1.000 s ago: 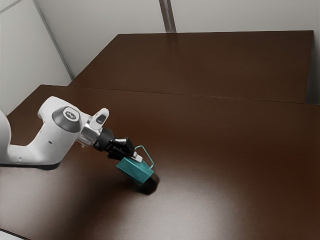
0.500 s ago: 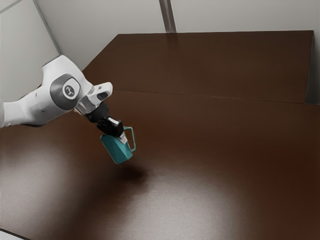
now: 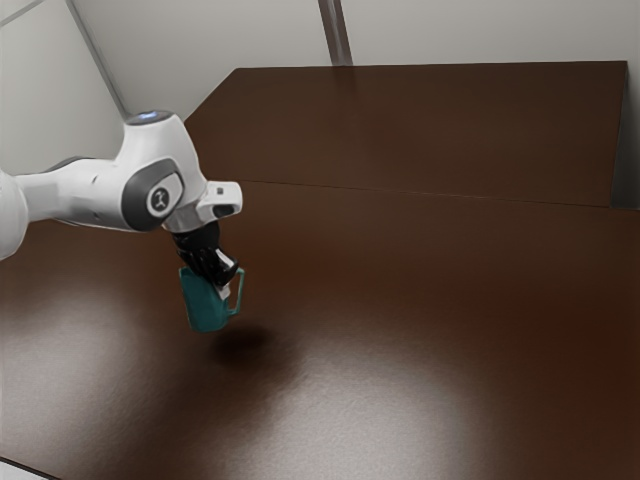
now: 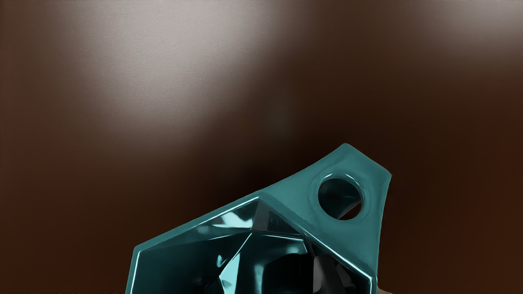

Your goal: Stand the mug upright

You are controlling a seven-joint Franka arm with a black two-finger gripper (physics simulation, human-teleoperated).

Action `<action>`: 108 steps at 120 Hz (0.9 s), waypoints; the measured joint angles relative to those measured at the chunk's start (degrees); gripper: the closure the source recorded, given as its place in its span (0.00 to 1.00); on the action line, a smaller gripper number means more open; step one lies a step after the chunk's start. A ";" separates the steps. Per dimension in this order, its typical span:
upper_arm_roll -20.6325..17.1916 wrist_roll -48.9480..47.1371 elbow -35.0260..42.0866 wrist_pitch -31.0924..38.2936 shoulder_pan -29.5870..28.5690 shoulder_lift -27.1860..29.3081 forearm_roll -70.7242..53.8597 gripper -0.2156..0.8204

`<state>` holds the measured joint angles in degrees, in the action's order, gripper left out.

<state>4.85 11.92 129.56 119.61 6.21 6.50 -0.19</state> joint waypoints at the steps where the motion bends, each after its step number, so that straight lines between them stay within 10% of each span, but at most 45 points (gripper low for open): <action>1: -0.10 -0.26 0.04 0.11 -0.04 -0.04 -0.26 0.97; 108: -2.25 -20.41 4.05 19.87 0.15 -4.89 -14.54 0.97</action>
<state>2.60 -8.49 133.61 139.47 6.36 1.60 -14.73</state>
